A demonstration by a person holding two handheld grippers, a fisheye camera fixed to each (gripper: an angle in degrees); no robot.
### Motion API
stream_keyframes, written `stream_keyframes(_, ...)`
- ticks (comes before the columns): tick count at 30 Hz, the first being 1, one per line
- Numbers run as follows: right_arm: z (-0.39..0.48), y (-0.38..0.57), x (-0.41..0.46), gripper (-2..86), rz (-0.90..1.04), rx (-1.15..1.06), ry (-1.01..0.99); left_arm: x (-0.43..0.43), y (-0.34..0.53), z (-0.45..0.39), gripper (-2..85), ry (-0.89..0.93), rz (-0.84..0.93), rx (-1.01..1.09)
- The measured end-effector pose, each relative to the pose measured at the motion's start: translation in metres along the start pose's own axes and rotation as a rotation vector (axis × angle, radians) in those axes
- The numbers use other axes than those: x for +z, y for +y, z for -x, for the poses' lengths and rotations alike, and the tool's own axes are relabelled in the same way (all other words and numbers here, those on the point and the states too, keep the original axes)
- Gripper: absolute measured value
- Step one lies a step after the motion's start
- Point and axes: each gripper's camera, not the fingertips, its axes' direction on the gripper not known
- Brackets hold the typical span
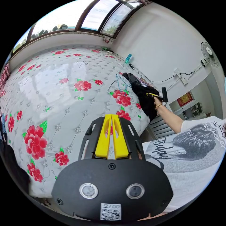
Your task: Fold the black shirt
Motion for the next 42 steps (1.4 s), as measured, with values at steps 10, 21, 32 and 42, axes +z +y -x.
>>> stream_keyframes(10, 0.018, -0.012, -0.382, 0.7, -0.566, -0.249, -0.335, -0.011, 0.002, 0.002, 6.4, 0.077, -0.121, 0.12)
stream_keyframes(21, 0.171, -0.059, -0.704, 0.4, -0.816, -0.543, -1.155, -0.087, 0.009, 0.031, 11.3, 0.061, -0.371, 0.228)
stream_keyframes(32, 0.266, -0.082, -0.621, 1.1, -0.711, -0.46, -1.154, -0.139, 0.059, 0.118, 16.9, -0.142, -0.528, -0.033)
stream_keyframes(42, 0.321, 0.061, -0.191, 7.0, 0.03, -0.297, -0.886, -0.049, 0.126, 0.194, 16.7, -0.107, -0.083, -0.343)
